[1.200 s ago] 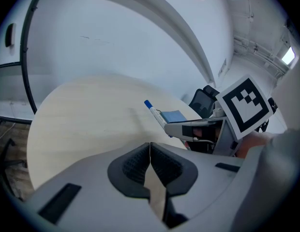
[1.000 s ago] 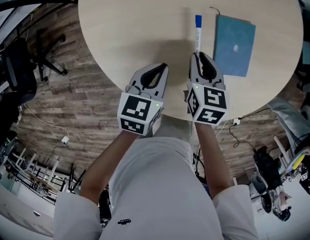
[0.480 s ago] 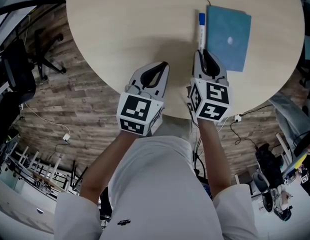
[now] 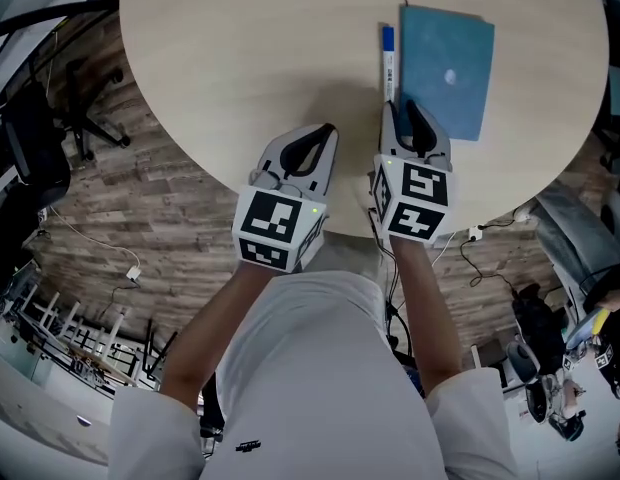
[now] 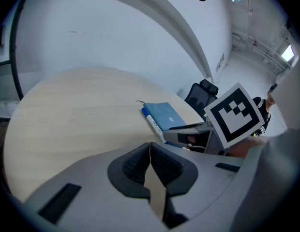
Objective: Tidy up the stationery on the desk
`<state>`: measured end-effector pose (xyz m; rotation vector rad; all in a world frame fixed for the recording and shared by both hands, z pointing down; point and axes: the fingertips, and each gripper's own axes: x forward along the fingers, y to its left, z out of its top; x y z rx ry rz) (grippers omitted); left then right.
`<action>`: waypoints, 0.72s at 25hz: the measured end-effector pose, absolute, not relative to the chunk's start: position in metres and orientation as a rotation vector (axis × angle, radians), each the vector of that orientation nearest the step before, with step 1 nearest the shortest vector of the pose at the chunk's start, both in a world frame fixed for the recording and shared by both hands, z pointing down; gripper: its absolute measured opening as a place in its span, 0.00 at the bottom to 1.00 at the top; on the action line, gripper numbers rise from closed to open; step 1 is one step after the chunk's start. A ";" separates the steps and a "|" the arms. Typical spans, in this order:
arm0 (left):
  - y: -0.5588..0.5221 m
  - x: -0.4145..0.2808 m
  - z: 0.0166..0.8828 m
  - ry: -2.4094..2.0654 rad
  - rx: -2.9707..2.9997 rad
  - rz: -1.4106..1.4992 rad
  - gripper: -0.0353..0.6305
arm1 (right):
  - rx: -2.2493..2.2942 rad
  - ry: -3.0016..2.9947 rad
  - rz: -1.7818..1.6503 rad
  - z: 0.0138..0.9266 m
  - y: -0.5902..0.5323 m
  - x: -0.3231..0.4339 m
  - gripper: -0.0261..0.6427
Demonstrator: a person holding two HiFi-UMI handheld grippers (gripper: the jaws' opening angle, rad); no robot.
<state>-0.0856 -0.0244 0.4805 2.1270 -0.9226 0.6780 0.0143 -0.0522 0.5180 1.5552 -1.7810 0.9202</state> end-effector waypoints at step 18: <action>-0.015 -0.089 0.477 -0.936 2.138 0.687 0.09 | 1.667 -1.698 0.931 0.518 -0.047 0.039 0.19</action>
